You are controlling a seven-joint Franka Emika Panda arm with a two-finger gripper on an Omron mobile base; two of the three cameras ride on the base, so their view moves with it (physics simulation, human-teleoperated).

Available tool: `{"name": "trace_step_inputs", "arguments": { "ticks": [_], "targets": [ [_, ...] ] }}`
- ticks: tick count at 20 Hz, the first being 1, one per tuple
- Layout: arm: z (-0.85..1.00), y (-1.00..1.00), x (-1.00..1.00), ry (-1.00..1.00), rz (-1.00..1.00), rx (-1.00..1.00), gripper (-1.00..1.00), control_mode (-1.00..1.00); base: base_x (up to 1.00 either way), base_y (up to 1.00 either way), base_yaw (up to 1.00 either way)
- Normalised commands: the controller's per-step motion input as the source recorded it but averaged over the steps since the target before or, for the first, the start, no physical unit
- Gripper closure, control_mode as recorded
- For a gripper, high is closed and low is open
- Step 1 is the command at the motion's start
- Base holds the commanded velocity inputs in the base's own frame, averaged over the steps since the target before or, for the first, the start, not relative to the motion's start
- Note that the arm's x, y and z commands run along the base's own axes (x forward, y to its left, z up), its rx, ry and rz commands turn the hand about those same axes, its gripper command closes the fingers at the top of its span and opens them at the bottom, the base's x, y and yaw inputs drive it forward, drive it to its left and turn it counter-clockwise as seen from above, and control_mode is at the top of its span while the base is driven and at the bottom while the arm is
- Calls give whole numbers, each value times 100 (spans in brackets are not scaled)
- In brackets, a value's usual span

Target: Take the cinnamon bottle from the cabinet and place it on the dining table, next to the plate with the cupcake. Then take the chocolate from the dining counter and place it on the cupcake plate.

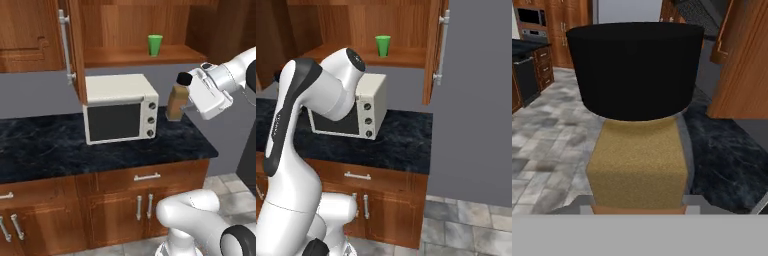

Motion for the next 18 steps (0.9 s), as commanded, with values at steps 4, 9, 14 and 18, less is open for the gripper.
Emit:
{"name": "trace_step_inputs", "arguments": {
  "ticks": [4, 9, 14, 18],
  "targets": [
    [0, 0, 0, 0, 0, 0, 100, 100, -69, 33, 39],
    [0, 0, 0, 0, 0, 0, 100, 100, -19, 13, 96],
    [0, 0, 0, 0, 0, 0, 100, 100, 0, 0, 100],
    [0, 0, 0, 0, 0, 0, 100, 100, 0, 0, 100]
  ]
}}
